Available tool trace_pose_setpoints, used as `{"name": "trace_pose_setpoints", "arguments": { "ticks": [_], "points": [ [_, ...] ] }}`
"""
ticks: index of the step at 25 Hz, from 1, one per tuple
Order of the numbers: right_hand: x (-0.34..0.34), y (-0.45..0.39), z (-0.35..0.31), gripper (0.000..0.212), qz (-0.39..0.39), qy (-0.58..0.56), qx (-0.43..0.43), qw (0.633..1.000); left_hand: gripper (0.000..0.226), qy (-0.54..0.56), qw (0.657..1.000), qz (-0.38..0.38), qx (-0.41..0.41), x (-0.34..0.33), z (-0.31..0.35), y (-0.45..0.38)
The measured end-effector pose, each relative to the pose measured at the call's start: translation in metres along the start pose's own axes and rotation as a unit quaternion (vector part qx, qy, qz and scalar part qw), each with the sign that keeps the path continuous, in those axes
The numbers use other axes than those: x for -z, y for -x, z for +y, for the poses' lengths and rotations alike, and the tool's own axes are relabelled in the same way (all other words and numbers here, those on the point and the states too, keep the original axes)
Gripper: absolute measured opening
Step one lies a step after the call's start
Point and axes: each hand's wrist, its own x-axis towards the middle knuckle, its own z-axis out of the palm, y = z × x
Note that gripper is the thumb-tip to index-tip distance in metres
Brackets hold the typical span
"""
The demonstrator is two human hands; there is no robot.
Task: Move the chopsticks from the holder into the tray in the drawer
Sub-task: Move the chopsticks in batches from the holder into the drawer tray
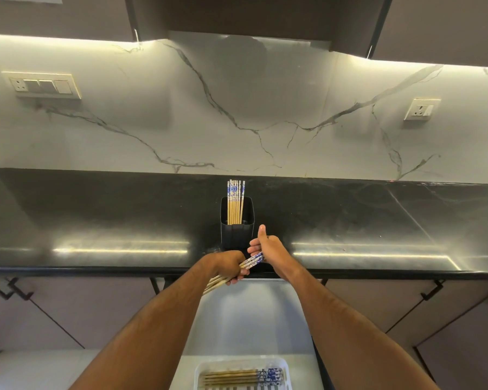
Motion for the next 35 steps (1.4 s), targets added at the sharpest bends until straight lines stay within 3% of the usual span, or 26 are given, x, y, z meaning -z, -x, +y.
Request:
{"name": "trace_pose_setpoints", "arguments": {
  "ticks": [3,5,9,11,19,24,31,35],
  "points": [
    [-0.001,0.005,0.005,0.056,-0.008,0.052,0.033,0.998,0.029,-0.028,1.0,0.01,0.002,-0.003,-0.002,-0.001],
    [0.003,0.009,0.008,0.043,-0.019,0.188,0.119,0.975,0.017,-0.059,0.998,0.029,0.006,-0.006,-0.006,-0.004],
    [0.001,0.017,0.011,0.02,-0.124,0.521,0.212,0.817,0.021,-0.097,0.993,0.071,-0.006,-0.013,-0.006,-0.008],
    [-0.003,0.019,0.015,0.021,-0.123,0.587,0.202,0.774,0.022,-0.111,0.99,0.084,-0.008,-0.019,-0.002,-0.008],
    [0.008,0.028,0.046,0.024,-0.073,0.609,0.192,0.766,0.02,-0.231,0.965,0.124,0.01,-0.039,-0.02,0.005],
    [0.006,0.044,0.077,0.031,-0.1,0.627,0.195,0.747,0.018,-0.291,0.945,0.147,-0.001,-0.078,-0.033,0.011],
    [-0.015,0.066,0.13,0.024,-0.154,0.615,0.178,0.752,0.014,-0.275,0.948,0.162,0.006,-0.148,-0.067,0.01],
    [-0.03,0.078,0.157,0.018,-0.163,0.631,0.189,0.734,0.011,-0.253,0.958,0.132,0.005,-0.172,-0.089,0.007]
  ]
}}
